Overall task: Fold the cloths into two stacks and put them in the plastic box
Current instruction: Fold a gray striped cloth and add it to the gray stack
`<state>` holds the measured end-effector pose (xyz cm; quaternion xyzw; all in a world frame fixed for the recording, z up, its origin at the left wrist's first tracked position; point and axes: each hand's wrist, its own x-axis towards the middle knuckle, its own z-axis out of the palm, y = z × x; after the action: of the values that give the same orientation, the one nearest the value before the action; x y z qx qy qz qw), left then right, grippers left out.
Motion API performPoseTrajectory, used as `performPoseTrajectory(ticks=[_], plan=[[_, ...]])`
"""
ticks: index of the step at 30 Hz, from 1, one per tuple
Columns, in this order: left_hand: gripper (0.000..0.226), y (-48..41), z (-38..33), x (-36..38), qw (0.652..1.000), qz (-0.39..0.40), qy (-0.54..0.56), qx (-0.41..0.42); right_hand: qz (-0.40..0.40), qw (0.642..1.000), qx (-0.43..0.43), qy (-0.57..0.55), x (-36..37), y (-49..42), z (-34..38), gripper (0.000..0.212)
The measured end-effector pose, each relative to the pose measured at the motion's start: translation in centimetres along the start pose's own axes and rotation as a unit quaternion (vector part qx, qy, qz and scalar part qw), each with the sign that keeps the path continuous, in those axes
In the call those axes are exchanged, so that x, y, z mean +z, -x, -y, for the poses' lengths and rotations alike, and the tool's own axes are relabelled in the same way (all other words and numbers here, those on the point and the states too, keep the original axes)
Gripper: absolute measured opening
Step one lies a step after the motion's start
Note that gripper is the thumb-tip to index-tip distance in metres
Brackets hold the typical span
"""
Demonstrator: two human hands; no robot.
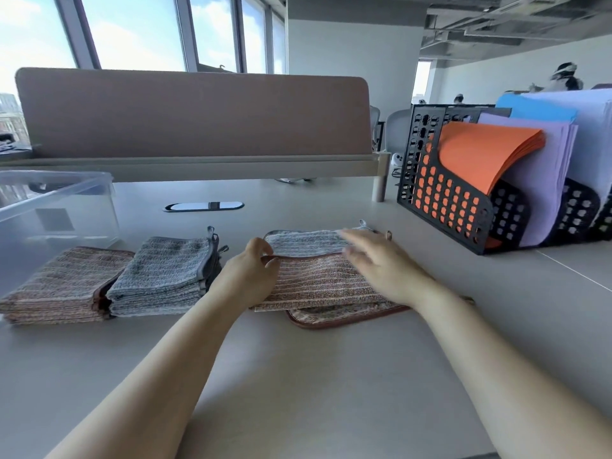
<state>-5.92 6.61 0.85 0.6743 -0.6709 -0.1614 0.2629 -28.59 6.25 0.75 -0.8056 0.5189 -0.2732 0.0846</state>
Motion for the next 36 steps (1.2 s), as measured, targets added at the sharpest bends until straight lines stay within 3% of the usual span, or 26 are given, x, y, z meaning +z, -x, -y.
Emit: performPoseTrajectory(ticks=[2,4,7,10,12,14,18,20,24,27,30,36], plan=[[0.027,0.0,0.1,-0.1,1.0,0.001,0.012,0.001,0.12,0.991,-0.025,0.056,1.6,0.0,1.2,0.073],[0.028,0.1,0.1,-0.2,0.999,-0.002,0.038,0.004,0.197,0.971,-0.006,0.138,2.5,-0.1,1.3,0.077],[0.041,0.4,-0.2,-0.8,0.994,0.0,0.108,-0.002,0.214,0.957,0.015,0.193,3.0,0.0,1.3,0.07],[0.054,0.6,-1.3,-1.2,0.981,-0.008,0.193,0.015,0.201,0.964,0.011,0.171,3.2,-0.1,1.3,0.067],[0.06,0.6,-2.5,-1.4,0.972,-0.012,0.23,0.042,0.131,0.991,0.015,0.025,2.7,-0.3,1.5,0.06],[0.061,0.5,-4.2,-1.3,0.967,-0.018,0.241,0.081,0.033,0.977,0.076,-0.195,1.7,-0.6,1.7,0.056],[0.063,0.4,-7.8,-0.1,0.968,-0.027,0.184,0.17,-0.017,0.831,0.205,-0.516,-1.6,-0.7,1.0,0.058],[0.066,0.5,-9.3,1.0,0.963,-0.001,0.158,0.219,-0.018,0.799,0.234,-0.554,-2.7,-0.4,0.3,0.048],[0.07,1.1,-10.3,2.7,0.938,0.096,0.152,0.295,-0.05,0.816,0.25,-0.519,-3.8,0.1,-1.3,0.014],[0.059,1.2,-8.9,2.9,0.929,0.088,0.128,0.337,-0.08,0.842,0.298,-0.442,-4.2,0.3,-2.7,0.004],[0.048,0.5,-6.6,3.3,0.941,0.052,0.057,0.329,-0.095,0.867,0.332,-0.36,-4.5,0.5,-3.9,0.002],[0.044,-0.4,-4.4,5.0,0.947,0.109,-0.065,0.296,-0.071,0.904,0.341,-0.25,-4.1,0.9,-4.4,0.003]])
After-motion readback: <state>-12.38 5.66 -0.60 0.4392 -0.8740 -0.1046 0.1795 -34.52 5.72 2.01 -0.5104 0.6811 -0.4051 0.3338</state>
